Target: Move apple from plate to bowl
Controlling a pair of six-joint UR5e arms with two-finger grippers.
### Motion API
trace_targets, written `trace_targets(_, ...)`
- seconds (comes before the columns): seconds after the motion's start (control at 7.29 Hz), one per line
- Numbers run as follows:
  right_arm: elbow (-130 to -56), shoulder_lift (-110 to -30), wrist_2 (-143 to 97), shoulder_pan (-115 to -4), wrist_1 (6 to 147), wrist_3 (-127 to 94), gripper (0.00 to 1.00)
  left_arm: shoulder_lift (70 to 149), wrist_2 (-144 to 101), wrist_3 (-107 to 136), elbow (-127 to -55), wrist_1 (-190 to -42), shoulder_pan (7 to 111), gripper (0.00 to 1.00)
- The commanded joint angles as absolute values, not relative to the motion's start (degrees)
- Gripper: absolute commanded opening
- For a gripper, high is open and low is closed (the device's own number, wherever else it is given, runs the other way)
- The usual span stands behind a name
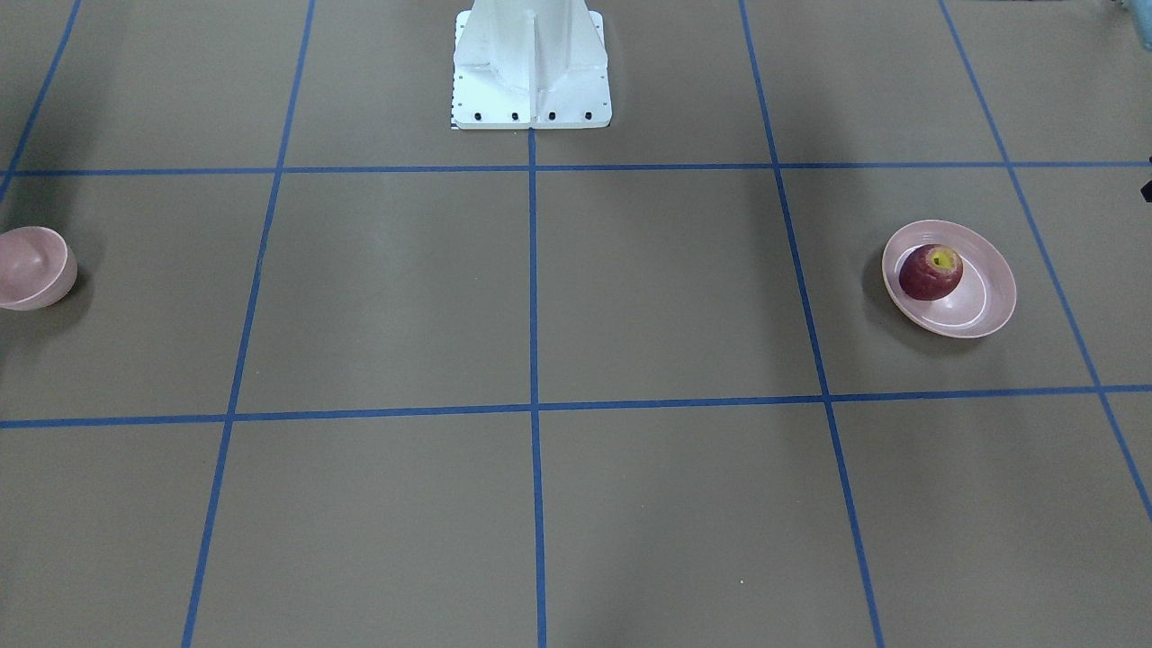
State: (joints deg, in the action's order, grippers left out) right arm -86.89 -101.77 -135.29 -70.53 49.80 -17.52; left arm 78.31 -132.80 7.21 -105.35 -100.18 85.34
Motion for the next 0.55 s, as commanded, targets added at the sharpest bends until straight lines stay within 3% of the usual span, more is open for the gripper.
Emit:
trace_targets(0.0,-85.96,-102.66,-134.91,-69.00,49.13,-18.11,0.95,78.31,-132.80,7.21,-105.29,-100.11,85.34,0.98)
trace_targets(0.14,-85.96,-102.40,-134.83,-68.21,49.13,-18.37,0.73,78.31,-132.80,7.21,-105.29,-100.11,85.34,0.98)
trace_targets(0.27,-85.96,-102.31,-134.91,-68.20,49.13,-18.63,0.01,78.31,-132.80,7.21,-105.38,-100.11,85.34,0.98)
trace_targets(0.41,-85.96,-102.39,-134.91,-68.29,49.13,-18.72,0.00,78.31,-132.80,7.21,-105.38,-100.11,85.34,0.98)
